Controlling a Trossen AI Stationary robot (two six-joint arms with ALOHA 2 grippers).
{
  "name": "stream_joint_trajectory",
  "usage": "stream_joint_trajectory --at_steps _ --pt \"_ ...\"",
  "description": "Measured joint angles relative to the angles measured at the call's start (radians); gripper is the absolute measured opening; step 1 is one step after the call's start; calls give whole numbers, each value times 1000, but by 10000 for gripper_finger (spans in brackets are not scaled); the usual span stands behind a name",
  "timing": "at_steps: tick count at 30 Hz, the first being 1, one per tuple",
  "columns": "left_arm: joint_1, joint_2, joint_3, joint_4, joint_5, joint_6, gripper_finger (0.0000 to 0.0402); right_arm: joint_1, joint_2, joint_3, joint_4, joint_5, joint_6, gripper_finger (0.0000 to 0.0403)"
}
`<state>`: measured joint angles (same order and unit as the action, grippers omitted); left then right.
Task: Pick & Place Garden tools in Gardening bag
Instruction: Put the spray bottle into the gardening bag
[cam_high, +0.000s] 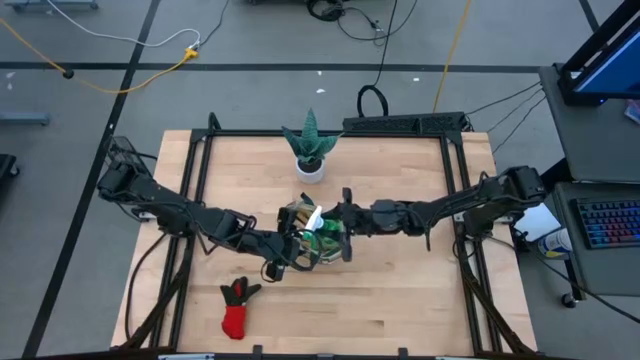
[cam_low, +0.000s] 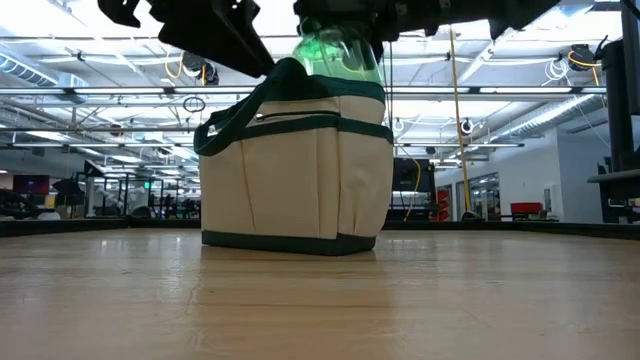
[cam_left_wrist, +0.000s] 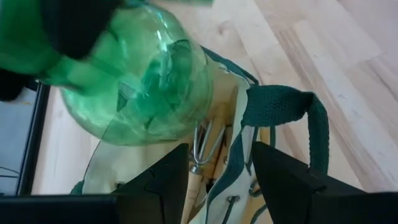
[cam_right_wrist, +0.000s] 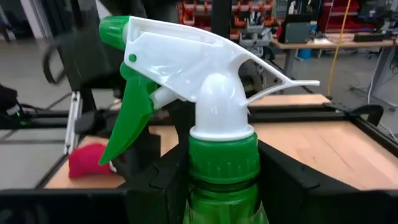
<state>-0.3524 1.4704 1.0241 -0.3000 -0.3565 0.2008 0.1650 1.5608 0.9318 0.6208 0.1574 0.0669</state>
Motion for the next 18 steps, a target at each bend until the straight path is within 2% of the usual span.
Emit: stream_joint_trajectory --at_steps 6,13,18 --pt "19 21 0 -5 49 -5 184 0 32 0 23 1 91 143" --pt "43 66 0 -24 53 19 182 0 93 0 102 4 90 153" --pt "44 66 0 -38 53 34 136 0 95 0 101 31 104 143"
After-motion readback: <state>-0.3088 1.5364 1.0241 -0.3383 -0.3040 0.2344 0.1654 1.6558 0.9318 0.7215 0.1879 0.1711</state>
